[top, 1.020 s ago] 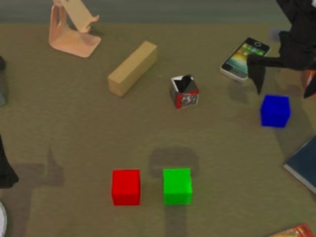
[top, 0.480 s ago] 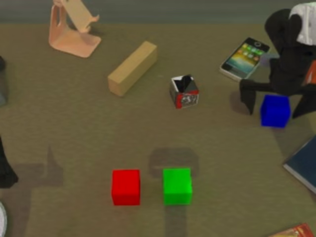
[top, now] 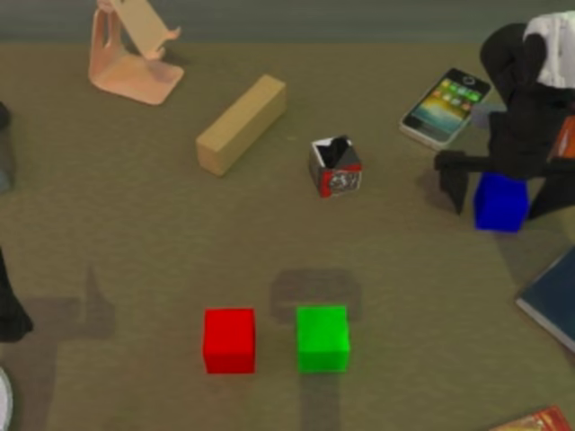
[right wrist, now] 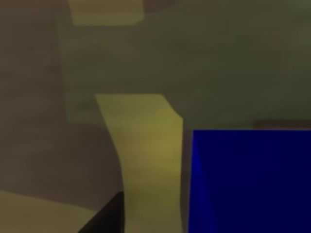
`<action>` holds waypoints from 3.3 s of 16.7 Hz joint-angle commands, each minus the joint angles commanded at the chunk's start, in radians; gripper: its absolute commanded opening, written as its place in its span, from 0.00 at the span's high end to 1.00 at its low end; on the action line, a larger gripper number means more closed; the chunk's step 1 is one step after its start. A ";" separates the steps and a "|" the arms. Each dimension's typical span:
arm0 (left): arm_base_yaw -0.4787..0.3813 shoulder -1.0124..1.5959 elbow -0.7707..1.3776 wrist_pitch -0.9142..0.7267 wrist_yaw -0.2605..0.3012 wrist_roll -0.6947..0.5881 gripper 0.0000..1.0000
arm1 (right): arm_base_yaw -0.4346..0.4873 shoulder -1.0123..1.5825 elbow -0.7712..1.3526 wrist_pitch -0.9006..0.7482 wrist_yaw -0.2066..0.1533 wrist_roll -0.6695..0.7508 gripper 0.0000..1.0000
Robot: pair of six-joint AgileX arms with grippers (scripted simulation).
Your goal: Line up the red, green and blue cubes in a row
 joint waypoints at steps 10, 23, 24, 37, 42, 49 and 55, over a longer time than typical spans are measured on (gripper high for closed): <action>0.000 0.000 0.000 0.000 0.000 0.000 0.00 | 0.000 0.000 0.000 0.000 0.000 0.000 0.98; 0.000 0.000 0.000 0.000 0.000 0.000 0.00 | -0.002 -0.024 0.058 -0.078 0.001 0.004 1.00; 0.000 0.000 0.000 0.000 0.000 0.000 0.00 | -0.001 -0.035 0.082 -0.122 0.001 0.003 1.00; 0.000 0.000 0.000 0.000 0.000 0.000 0.00 | 0.098 -0.166 0.045 -0.200 -0.001 0.077 1.00; 0.000 0.000 0.000 0.000 0.000 0.000 0.00 | 0.320 -0.365 -0.241 -0.141 -0.004 0.249 1.00; 0.000 0.000 0.000 0.000 0.000 0.000 0.00 | 0.513 -0.544 -0.456 -0.085 -0.004 0.394 1.00; 0.000 0.000 0.000 0.000 0.000 0.000 0.00 | 0.509 -0.524 -0.481 -0.046 -0.005 0.395 1.00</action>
